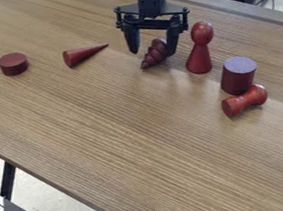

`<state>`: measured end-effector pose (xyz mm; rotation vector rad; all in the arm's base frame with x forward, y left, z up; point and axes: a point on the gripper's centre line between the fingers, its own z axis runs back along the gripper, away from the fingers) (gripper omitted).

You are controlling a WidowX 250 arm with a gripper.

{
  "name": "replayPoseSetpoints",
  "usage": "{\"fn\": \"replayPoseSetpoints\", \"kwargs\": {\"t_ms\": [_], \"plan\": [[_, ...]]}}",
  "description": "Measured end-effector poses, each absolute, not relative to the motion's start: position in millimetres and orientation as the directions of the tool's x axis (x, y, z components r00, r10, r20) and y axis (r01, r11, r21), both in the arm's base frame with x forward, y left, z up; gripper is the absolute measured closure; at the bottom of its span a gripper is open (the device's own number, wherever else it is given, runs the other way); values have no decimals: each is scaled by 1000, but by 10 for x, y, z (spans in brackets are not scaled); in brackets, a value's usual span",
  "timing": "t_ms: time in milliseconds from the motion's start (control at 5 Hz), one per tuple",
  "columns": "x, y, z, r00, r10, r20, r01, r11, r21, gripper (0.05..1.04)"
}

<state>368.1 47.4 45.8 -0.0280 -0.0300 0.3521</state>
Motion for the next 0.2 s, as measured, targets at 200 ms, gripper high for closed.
{"fn": "replayPoseSetpoints", "kwargs": {"t_ms": [200], "plan": [[3687, 471, 458, 932, 362, 26, -361, 932, -36, 82]]}}
